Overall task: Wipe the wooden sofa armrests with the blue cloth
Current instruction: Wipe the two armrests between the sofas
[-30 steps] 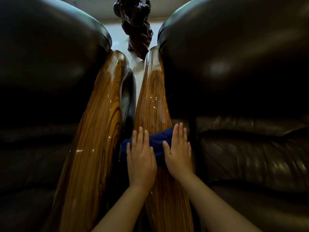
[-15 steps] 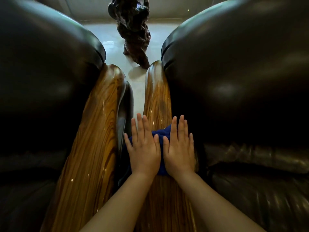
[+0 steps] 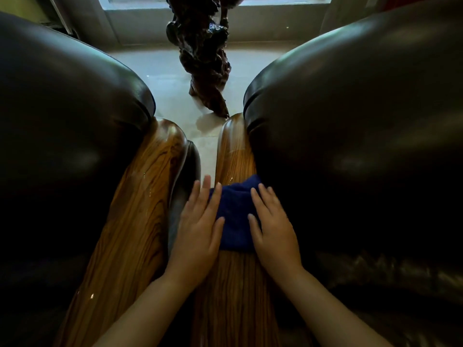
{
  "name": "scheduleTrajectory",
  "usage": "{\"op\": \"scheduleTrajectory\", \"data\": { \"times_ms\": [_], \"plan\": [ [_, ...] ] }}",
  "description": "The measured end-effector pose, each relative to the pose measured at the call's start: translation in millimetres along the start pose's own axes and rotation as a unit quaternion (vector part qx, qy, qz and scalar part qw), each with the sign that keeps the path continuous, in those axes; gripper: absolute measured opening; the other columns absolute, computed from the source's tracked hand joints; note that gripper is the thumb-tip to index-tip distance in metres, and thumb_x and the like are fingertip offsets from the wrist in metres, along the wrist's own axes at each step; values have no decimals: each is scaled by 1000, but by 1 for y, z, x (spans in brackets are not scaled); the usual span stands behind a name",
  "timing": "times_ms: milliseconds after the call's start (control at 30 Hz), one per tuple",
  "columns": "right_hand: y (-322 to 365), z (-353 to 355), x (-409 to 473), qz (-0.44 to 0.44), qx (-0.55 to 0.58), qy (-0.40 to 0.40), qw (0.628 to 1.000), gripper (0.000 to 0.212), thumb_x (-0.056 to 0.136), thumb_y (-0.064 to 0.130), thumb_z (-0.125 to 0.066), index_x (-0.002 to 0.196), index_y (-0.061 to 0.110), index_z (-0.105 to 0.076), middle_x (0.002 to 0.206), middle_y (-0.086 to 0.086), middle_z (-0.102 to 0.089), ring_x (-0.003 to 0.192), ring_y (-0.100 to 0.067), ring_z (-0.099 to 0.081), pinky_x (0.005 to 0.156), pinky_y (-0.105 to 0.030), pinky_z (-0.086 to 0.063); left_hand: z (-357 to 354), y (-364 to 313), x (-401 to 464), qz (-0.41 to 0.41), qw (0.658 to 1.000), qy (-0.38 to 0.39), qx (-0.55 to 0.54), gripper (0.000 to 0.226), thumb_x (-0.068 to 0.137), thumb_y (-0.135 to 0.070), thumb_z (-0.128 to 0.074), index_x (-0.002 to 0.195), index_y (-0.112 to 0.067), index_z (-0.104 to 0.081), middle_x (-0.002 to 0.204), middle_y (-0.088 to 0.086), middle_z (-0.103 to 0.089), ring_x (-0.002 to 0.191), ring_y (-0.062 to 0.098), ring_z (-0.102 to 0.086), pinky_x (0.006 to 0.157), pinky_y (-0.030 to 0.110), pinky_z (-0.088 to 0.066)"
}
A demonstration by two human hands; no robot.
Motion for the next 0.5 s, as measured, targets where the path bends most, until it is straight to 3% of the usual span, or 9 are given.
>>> {"op": "scheduleTrajectory", "data": {
  "times_ms": [100, 200, 333, 500],
  "plan": [
    [-9, -5, 10, 16, 27, 111, 993, 59, 95, 29, -37, 145, 23, -6, 147, 15, 9, 136, 0, 7, 109, -19, -4, -5, 11, 6, 41, 988, 151, -11, 61, 95, -29, -35, 136, -41, 9, 146, -28, 19, 132, -12, 22, 115, 25, 5],
    [-11, -7, 32, 14, 2, 154, 988, 65, 95, 32, -36, 145, 22, 4, 151, 10, 17, 135, -2, 13, 105, -19, 0, -4, 12, 34, 63, 981, 186, 3, 73, 92, -27, -45, 140, -35, 9, 151, -17, 17, 132, -4, 17, 108, 22, 7],
    [-14, -5, 66, -7, -24, 205, 979, 67, 95, 32, -38, 146, 18, 4, 156, 1, 12, 142, -13, 6, 110, -26, -7, 1, 18, 71, 81, 965, 244, 45, 85, 87, -30, -56, 144, -28, 7, 155, -6, 14, 138, 6, 12, 106, 23, 5],
    [-11, -4, 98, -28, -29, 233, 972, 68, 95, 30, -39, 146, 15, 2, 157, -6, 10, 143, -21, 3, 115, -35, -8, 4, 16, 109, 98, 953, 277, 76, 90, 84, -32, -59, 145, -25, 7, 157, 1, 12, 144, 19, 8, 113, 30, -1]
  ]
}}
Point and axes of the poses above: each hand's wrist, its own x-axis towards the middle knuckle, its own z-axis out of the back of the hand, y = z × x, the point moved 2 cm from there along x, towards the middle knuckle
